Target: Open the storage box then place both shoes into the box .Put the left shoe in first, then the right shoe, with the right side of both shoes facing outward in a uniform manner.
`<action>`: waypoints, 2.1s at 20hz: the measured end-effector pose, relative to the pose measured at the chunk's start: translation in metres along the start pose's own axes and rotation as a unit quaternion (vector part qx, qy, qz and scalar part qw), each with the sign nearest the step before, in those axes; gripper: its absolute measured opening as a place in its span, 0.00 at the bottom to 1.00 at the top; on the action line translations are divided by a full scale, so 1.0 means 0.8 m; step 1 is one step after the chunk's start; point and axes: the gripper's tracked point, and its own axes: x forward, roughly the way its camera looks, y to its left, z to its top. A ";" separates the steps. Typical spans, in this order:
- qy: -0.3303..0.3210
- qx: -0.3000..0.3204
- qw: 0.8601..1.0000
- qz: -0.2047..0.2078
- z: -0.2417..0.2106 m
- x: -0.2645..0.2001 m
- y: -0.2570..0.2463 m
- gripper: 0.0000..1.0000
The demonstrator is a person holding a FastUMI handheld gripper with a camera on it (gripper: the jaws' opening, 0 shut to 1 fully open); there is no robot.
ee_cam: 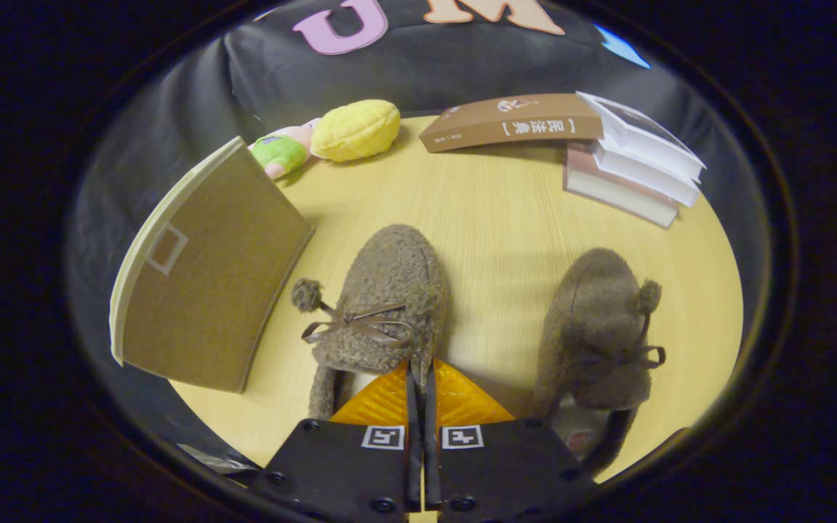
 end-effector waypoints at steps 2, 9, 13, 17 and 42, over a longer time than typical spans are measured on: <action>-0.002 0.032 0.999 0.007 0.007 -0.010 0.008 0.05; -0.018 0.101 0.994 0.035 0.026 -0.052 0.053 0.05; -0.048 0.138 0.988 0.056 0.055 -0.093 0.087 0.05; -0.085 0.158 0.980 0.091 0.101 -0.135 0.136 0.05; -0.012 0.166 0.982 0.086 0.111 -0.022 0.383 0.05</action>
